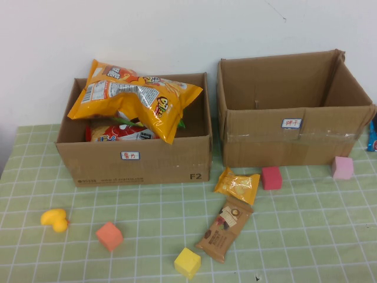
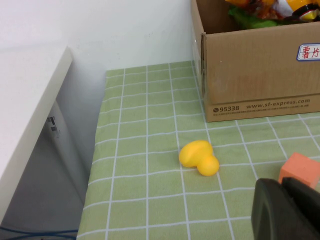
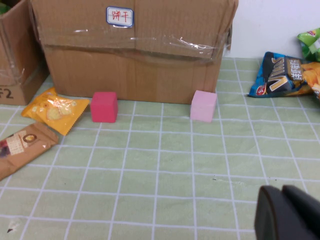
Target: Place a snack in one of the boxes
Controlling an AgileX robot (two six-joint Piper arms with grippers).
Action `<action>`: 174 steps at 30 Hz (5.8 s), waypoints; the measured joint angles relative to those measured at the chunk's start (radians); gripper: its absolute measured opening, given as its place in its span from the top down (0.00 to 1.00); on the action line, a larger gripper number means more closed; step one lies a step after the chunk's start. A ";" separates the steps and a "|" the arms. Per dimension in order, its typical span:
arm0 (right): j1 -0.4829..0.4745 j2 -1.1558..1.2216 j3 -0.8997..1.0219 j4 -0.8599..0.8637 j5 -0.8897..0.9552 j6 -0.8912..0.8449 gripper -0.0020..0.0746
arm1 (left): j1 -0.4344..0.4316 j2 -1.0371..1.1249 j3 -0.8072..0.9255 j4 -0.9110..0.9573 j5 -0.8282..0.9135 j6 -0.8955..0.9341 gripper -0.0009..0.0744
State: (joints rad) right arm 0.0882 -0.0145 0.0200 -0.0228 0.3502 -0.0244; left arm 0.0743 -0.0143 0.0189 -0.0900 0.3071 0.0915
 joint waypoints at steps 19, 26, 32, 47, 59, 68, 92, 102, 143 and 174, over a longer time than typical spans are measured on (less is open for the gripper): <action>0.000 0.000 0.000 0.099 0.000 0.000 0.98 | 0.000 0.000 0.002 -0.364 -0.093 -0.082 0.99; 0.000 0.000 0.009 0.748 0.000 0.136 0.98 | 0.000 0.000 0.002 -0.864 -0.141 -0.222 0.99; 0.000 0.000 0.009 0.914 -0.034 0.074 0.98 | 0.000 0.000 0.002 -0.938 -0.190 -0.224 0.99; 0.000 0.000 0.009 0.934 -0.073 -0.184 0.98 | -0.010 0.474 -0.580 -0.687 0.501 0.541 0.99; 0.000 0.000 0.009 0.934 0.018 -0.267 0.98 | -0.298 1.047 -0.911 -0.370 0.583 0.646 0.99; 0.000 0.000 0.009 0.934 0.023 -0.313 0.98 | -0.583 1.475 -1.130 -0.085 0.572 0.442 0.99; 0.000 0.000 0.009 0.934 0.046 -0.335 0.98 | -0.803 2.309 -1.780 0.119 0.631 0.152 0.11; 0.000 0.000 0.009 0.934 0.046 -0.339 0.98 | -0.805 2.440 -1.864 0.185 0.629 -0.014 0.11; 0.000 0.000 0.009 0.946 0.075 -0.361 0.98 | -0.752 2.416 -2.331 0.503 -0.089 -0.295 0.40; 0.002 0.707 -0.511 0.912 0.142 -1.148 0.98 | -0.830 2.147 -2.379 0.409 0.762 -0.009 0.97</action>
State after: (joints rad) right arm 0.0904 0.6929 -0.4906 0.8895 0.4923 -1.1727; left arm -0.7558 2.1324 -2.3603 0.3192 1.0693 0.0829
